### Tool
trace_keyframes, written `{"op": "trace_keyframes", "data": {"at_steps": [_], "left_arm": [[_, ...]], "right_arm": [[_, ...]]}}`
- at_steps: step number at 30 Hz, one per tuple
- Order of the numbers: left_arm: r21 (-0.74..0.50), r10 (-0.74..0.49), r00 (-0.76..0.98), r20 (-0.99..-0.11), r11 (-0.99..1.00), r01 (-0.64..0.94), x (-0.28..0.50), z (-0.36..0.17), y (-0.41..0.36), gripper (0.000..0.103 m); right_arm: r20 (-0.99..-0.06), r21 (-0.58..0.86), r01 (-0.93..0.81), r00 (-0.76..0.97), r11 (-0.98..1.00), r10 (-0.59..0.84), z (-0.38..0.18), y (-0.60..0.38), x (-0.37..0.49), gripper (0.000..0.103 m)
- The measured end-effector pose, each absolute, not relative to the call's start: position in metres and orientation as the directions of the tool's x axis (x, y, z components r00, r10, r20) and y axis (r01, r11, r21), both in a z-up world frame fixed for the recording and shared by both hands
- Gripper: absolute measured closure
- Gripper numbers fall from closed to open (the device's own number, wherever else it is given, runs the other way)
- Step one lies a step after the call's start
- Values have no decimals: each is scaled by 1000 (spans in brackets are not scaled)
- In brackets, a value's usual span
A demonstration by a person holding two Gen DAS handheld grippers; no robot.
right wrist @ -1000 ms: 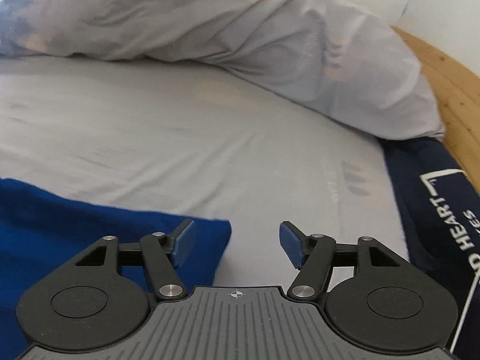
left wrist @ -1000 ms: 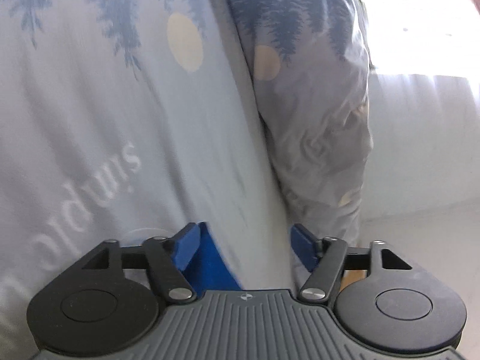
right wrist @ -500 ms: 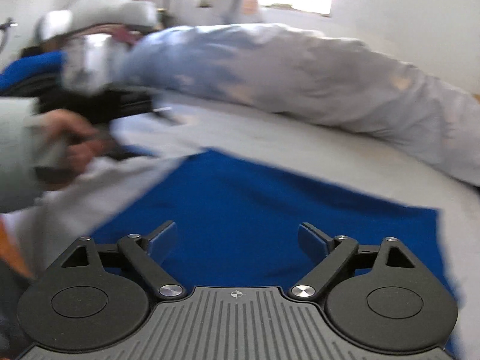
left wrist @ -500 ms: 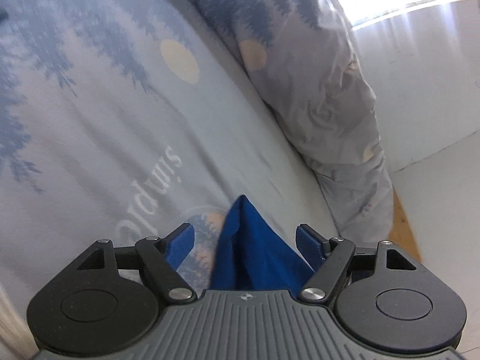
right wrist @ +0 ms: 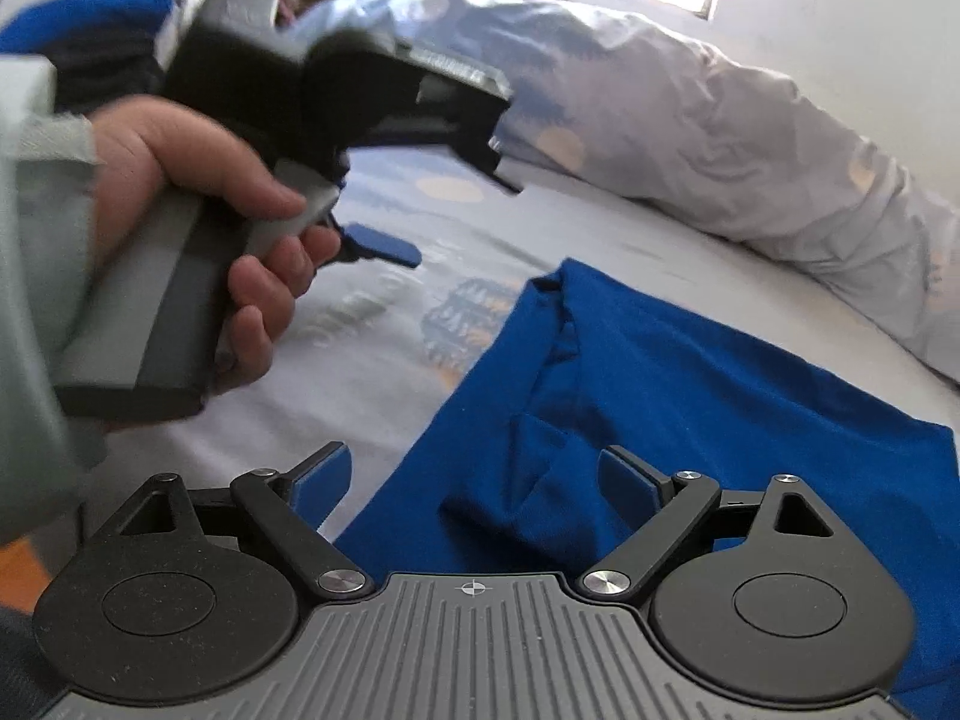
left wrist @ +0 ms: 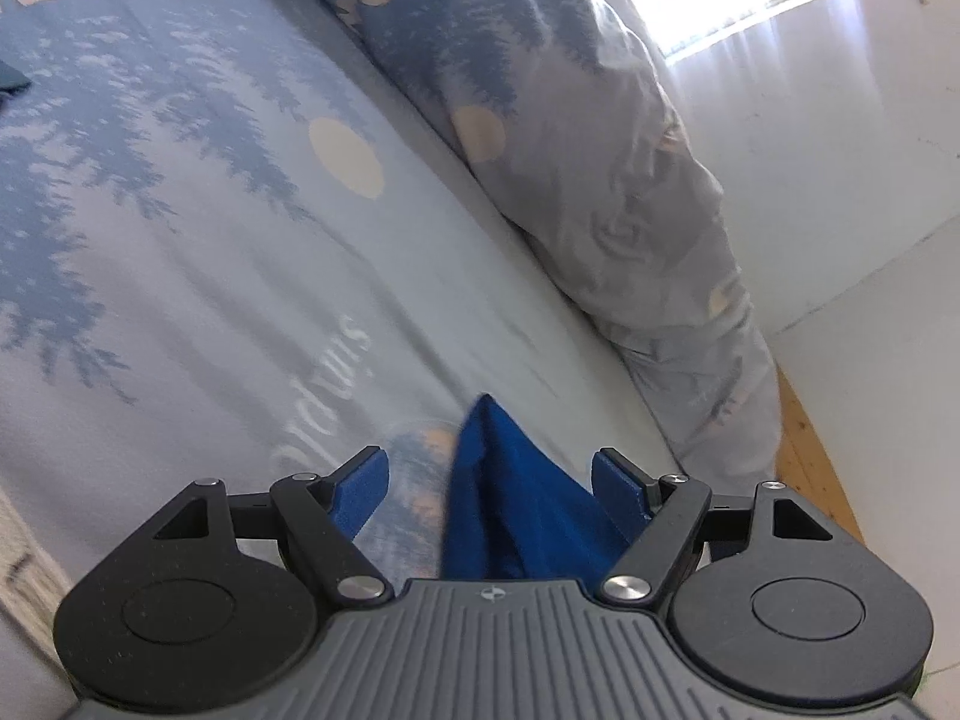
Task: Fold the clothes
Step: 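Grasp the polo edge with the right gripper while the left gripper grasps nearby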
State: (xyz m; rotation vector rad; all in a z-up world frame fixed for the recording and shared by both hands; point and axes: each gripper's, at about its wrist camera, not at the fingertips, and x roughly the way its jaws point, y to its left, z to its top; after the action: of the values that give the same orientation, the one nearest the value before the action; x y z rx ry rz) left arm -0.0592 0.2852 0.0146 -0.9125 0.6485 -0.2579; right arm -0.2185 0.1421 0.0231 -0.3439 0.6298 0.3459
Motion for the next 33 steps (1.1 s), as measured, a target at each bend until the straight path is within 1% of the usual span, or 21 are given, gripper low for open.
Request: {"op": "trace_keyframes", "data": {"at_steps": [2, 6, 7, 8, 9, 11, 12, 14, 16, 19, 22, 24, 27, 29, 30, 31, 32, 33], "left_arm": [[-801, -474, 780, -408, 596, -56, -58, 14, 284, 23], [-801, -478, 777, -409, 596, -55, -57, 14, 286, 23], [-800, -480, 775, -410, 597, -53, -56, 14, 286, 23], [-798, -491, 765, -416, 601, -49, -52, 13, 284, 23], [-795, -501, 755, -422, 604, -44, -49, 12, 281, 23], [-791, -521, 735, -434, 611, -34, -42, 10, 275, 23], [-789, -531, 724, -440, 614, -29, -39, 9, 273, 23], [-784, -550, 702, -452, 620, -19, -32, 7, 267, 23], [-780, -568, 680, -464, 626, -9, -25, 6, 262, 23], [-773, -594, 645, -481, 634, 6, -14, 3, 253, 23], [-763, -617, 604, -504, 646, 24, -5, 0, 240, 23], [-735, -609, 586, -534, 678, 34, 1, -1, 224, 23], [-718, -583, 592, -556, 696, 12, 7, -1, 209, 23], [-719, -584, 593, -555, 695, 12, 11, -1, 201, 23], [-724, -586, 597, -548, 690, 12, 12, -2, 198, 24], [-730, -588, 600, -542, 684, 10, 13, -4, 195, 62], [-740, -595, 593, -543, 672, -3, 15, -8, 193, 90], [-746, -593, 591, -547, 665, -24, 16, -11, 192, 90]], "right_arm": [[-639, -237, -411, 749, 880, 178, 15, 150, -213, 12], [-658, -265, -417, 737, 869, 153, 4, 150, -211, 16], [-662, -262, -422, 733, 868, 156, 3, 147, -210, 23], [-672, -242, -428, 721, 871, 167, 4, 143, -208, 36], [-679, -228, -433, 713, 872, 177, 4, 139, -206, 42], [-681, -220, -444, 708, 869, 189, 7, 133, -204, 61], [-683, -211, -447, 704, 869, 197, 8, 130, -203, 65], [-688, -175, -449, 692, 876, 217, 12, 120, -200, 77], [-693, -119, -450, 676, 885, 251, 16, 108, -196, 87], [-688, -34, -450, 658, 892, 306, 23, 89, -190, 91], [-686, 15, -449, 645, 893, 336, 27, 71, -183, 93], [-685, 70, -436, 632, 897, 361, 31, 57, -178, 93], [-649, 149, -421, 641, 895, 410, 40, 38, -177, 94], [-619, 163, -421, 661, 893, 424, 49, 31, -179, 94], [-608, 169, -420, 668, 892, 429, 52, 28, -180, 94], [-605, 173, -418, 669, 892, 432, 54, 26, -181, 94], [-601, 177, -417, 671, 891, 434, 56, 24, -181, 94], [-599, 184, -413, 672, 892, 435, 58, 22, -181, 94]]}}
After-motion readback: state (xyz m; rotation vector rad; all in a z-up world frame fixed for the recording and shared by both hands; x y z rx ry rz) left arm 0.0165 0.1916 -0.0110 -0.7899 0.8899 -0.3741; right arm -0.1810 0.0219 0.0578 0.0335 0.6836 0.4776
